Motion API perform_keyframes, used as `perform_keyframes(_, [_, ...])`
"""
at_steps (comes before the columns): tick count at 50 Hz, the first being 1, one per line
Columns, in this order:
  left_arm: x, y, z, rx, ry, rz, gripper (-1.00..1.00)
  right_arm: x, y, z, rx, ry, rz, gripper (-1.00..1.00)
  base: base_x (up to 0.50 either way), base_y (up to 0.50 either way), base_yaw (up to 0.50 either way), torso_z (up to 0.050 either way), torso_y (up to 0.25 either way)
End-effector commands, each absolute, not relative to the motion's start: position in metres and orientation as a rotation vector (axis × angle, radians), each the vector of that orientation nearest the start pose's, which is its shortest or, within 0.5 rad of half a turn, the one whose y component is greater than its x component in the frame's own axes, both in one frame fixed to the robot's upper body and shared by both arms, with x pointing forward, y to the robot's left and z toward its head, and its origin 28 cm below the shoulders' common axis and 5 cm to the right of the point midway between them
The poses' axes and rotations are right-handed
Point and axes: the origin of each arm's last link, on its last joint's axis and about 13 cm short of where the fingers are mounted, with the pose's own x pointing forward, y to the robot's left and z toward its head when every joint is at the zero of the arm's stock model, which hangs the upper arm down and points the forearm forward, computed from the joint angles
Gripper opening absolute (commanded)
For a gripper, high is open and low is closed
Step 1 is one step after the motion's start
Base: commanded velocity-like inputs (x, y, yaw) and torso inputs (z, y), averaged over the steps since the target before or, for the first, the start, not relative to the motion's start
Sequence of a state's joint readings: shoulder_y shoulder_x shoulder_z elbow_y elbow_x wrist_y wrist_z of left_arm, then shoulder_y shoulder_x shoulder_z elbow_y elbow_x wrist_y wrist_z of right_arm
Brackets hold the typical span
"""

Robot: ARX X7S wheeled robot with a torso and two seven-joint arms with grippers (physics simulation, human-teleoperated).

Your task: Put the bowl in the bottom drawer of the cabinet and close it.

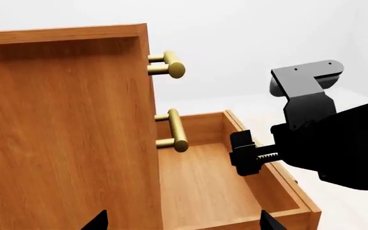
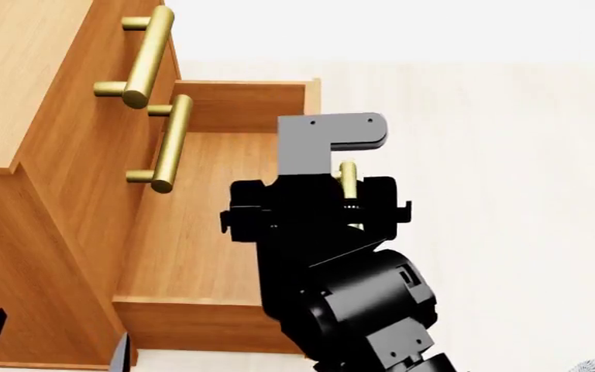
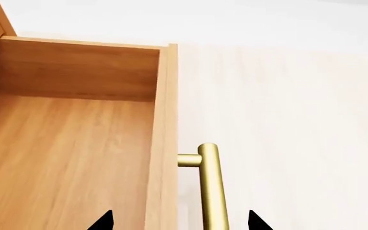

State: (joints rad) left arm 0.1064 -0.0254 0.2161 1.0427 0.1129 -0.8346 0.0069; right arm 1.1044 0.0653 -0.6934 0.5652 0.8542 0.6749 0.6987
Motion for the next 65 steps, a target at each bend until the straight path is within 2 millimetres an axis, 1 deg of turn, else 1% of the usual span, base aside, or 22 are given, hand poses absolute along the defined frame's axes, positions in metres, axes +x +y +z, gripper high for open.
perform_keyframes(1, [0.139,0.184,0.145,0.054,-0.119,-0.126,1.0,0.369,-0.006,0.156,-0.065,0.408,-0.01,1.0,0.0,0.0,0.0,0.0,0.0])
perform_keyframes(11, [0.139,0.183,0.145,0.055,-0.117,-0.129,1.0,0.37,-0.014,0.144,-0.061,0.427,-0.035,1.0,0.0,0.0,0.0,0.0,0.0])
perform_keyframes(25, [0.139,0.182,0.145,0.054,-0.113,-0.132,1.0,0.371,-0.028,0.146,-0.061,0.425,-0.068,1.0,0.0,0.0,0.0,0.0,0.0])
perform_keyframes(35, [0.139,0.181,0.145,0.053,-0.114,-0.138,1.0,0.371,-0.045,0.148,-0.062,0.421,-0.109,1.0,0.0,0.0,0.0,0.0,0.0])
perform_keyframes(48, [0.138,0.18,0.145,0.055,-0.115,-0.145,1.0,0.366,-0.067,0.138,-0.07,0.435,-0.161,1.0,0.0,0.0,0.0,0.0,0.0])
perform_keyframes(52, [0.138,0.18,0.145,0.055,-0.114,-0.148,1.0,0.366,-0.076,0.134,-0.084,0.436,-0.183,1.0,0.0,0.0,0.0,0.0,0.0])
perform_keyframes(65, [0.139,0.18,0.145,0.056,-0.113,-0.146,1.0,0.366,-0.101,0.139,-0.073,0.424,-0.213,1.0,0.0,0.0,0.0,0.0,0.0])
